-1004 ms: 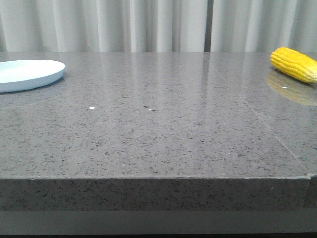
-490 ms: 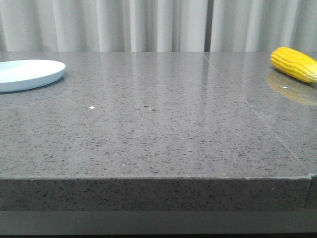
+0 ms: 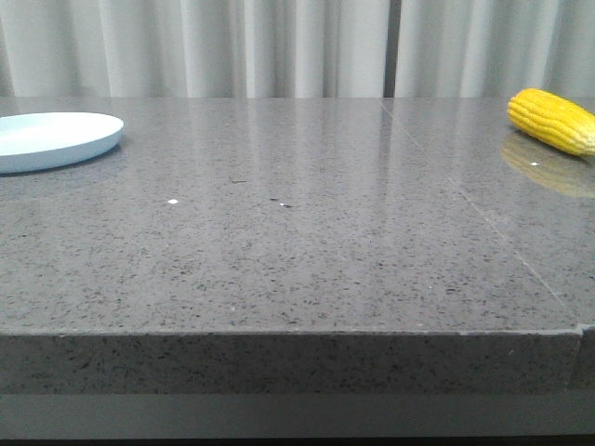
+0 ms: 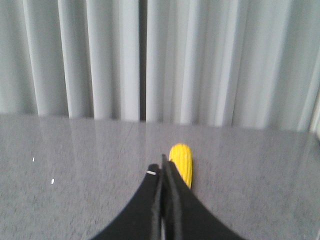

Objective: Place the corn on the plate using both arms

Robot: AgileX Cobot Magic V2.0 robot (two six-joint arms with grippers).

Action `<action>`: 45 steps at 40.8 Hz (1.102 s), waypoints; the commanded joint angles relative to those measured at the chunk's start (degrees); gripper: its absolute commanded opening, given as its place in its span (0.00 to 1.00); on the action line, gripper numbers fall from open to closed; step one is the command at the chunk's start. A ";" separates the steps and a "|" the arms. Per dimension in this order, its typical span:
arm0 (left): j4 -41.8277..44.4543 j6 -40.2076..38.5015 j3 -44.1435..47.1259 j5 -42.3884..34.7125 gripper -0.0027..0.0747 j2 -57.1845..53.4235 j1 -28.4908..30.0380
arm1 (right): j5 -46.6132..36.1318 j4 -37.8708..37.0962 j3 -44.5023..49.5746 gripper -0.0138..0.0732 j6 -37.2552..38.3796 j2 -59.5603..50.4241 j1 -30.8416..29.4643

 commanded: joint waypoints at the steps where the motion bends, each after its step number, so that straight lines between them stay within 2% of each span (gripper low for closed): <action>1: -1.60 -0.08 -6.33 1.69 0.01 5.41 -0.04 | 1.49 0.20 -5.14 0.08 -0.30 6.25 -0.28; 13: -1.60 -0.08 -8.80 5.89 0.01 17.25 -0.04 | 3.86 0.20 -6.63 0.08 -0.30 19.27 -0.28; 29: -1.60 -0.08 -8.80 7.86 0.01 26.61 -0.04 | 4.14 0.20 -6.63 0.09 -0.30 27.63 -0.28; 31: -1.60 -0.08 -8.80 8.13 0.01 27.61 -0.04 | 4.14 0.20 -6.63 0.11 -0.30 28.18 -0.28; 33: -1.60 -0.08 -8.80 8.55 0.02 28.50 -0.04 | 4.26 0.20 -6.63 0.17 -0.30 28.73 -0.28; 37: -1.60 -0.08 -8.80 10.19 0.20 30.25 -0.04 | 4.26 0.20 -6.63 0.45 -0.30 28.97 -0.28; 40: -1.60 -0.08 -8.80 10.70 0.44 31.17 -0.04 | 4.06 0.20 -6.63 0.68 -0.30 28.97 -0.28; 43: -1.60 -0.08 -8.80 10.70 0.67 31.30 -0.04 | 3.98 0.20 -6.63 0.82 -0.30 28.97 -0.28; 45: -1.60 -0.08 -8.80 10.70 0.76 31.30 -0.04 | 3.92 0.20 -6.63 0.87 -0.30 28.97 -0.28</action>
